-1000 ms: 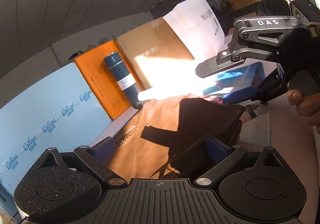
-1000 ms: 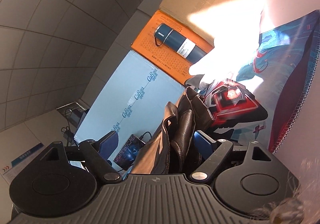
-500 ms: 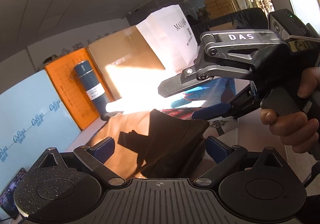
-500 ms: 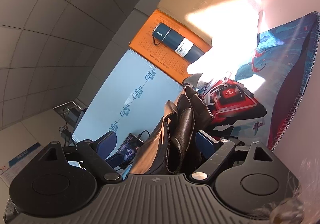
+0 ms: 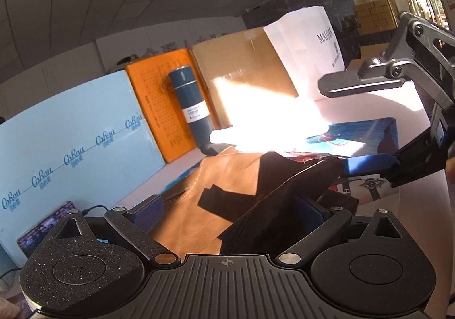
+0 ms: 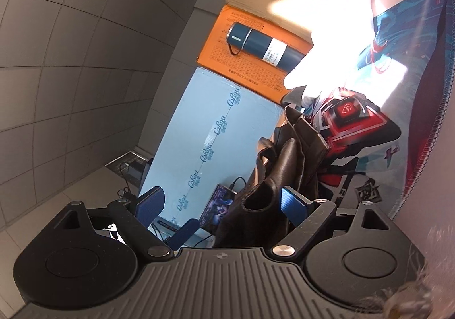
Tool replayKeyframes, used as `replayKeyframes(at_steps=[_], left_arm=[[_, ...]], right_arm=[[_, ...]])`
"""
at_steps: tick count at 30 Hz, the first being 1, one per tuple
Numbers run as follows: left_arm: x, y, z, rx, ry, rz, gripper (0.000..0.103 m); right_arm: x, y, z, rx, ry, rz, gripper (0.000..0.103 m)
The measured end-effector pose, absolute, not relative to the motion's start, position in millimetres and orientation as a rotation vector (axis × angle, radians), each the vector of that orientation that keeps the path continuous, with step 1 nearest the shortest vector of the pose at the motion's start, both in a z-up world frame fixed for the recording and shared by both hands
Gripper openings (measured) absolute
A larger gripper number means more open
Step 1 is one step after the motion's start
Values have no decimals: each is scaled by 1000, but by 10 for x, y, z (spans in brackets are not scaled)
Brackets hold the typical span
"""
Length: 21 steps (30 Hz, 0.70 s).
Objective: Fold clothes
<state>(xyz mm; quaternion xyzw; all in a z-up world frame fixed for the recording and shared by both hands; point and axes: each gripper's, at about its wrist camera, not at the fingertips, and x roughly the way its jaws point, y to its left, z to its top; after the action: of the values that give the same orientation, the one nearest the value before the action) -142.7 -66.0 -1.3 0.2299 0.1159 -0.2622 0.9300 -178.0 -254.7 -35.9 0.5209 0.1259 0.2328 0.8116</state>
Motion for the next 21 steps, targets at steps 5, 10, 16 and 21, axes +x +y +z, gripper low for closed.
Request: replayKeyframes(at_steps=[5, 10, 16, 21], left_arm=[[-1485, -737, -40, 473, 236, -592, 99], [-1263, -866, -138, 501, 284, -494, 99], [-1037, -517, -57, 306, 357, -467, 19], [-1038, -294, 70, 176, 324, -445, 14]], right_arm=[[-1728, -2422, -203, 1096, 244, 572, 88], [-1734, -2342, -126, 1066, 240, 585, 88], [-1863, -2415, -85, 914, 276, 402, 91], [-1792, -2239, -78, 699, 411, 202, 93]])
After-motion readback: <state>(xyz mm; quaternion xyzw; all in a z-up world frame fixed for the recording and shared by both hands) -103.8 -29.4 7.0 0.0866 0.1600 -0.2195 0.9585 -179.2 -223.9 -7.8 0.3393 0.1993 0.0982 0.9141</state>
